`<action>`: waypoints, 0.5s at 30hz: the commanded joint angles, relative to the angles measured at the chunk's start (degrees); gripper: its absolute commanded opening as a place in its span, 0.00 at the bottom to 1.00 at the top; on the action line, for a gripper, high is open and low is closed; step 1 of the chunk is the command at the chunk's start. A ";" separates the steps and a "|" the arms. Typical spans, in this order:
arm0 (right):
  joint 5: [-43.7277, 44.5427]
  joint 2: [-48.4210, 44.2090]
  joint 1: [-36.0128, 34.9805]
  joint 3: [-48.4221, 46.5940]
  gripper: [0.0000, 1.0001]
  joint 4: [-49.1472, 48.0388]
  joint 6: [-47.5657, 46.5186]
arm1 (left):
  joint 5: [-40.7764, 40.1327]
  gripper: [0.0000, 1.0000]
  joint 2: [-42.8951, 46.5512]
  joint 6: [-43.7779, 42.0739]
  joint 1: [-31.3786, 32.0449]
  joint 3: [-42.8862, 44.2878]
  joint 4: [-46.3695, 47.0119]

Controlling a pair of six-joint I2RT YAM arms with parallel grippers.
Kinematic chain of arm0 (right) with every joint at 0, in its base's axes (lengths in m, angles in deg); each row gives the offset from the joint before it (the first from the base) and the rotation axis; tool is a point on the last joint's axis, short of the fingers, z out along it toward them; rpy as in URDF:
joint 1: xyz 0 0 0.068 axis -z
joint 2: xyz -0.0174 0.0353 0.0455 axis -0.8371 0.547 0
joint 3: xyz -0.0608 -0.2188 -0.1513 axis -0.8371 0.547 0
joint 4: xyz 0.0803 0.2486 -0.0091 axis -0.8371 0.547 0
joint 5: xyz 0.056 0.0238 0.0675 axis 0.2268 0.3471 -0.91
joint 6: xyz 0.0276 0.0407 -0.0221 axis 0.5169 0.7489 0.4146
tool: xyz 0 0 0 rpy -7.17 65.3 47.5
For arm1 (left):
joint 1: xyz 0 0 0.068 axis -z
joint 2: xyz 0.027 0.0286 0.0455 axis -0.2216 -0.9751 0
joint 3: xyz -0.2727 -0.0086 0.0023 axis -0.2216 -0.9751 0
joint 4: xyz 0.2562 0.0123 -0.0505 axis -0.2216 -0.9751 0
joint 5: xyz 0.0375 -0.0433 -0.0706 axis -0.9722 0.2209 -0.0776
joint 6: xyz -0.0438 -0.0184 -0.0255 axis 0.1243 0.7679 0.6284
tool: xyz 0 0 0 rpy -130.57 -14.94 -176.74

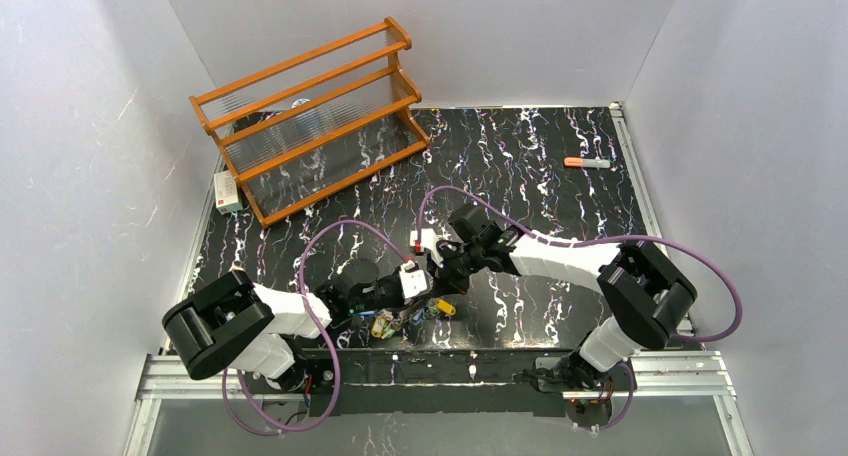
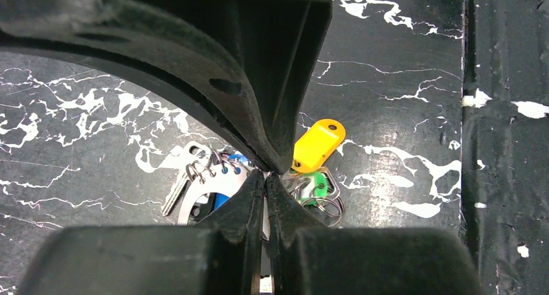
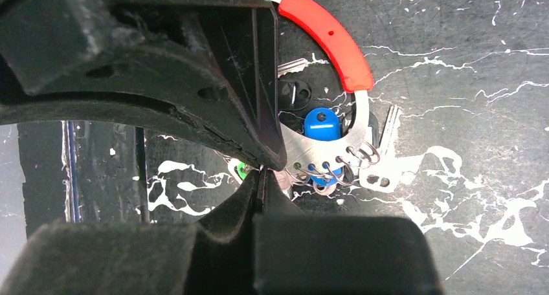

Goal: Put the keys on the keyring

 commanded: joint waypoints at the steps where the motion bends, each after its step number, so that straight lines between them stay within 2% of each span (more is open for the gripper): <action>1: -1.85 -1.35 -0.26 -1.58 0.01 -2.67 0.59 | 1.05 0.00 0.14 -0.53 0.24 1.40 -0.06; 5: -1.02 -1.95 0.03 -0.60 0.03 -5.50 1.93 | 0.06 0.00 1.88 0.40 0.20 0.49 0.07; 9: -2.91 -5.12 1.42 2.72 0.23 -14.23 6.54 | -1.87 0.00 4.95 2.78 0.22 -1.43 1.70; 13: -4.76 -9.27 2.78 7.82 0.37 -23.93 11.07 | -4.92 0.00 8.07 7.28 0.20 -4.43 7.07; 15: -5.97 -11.42 3.91 10.57 0.41 -28.91 13.00 | -6.91 0.00 9.41 9.45 0.24 -6.23 11.55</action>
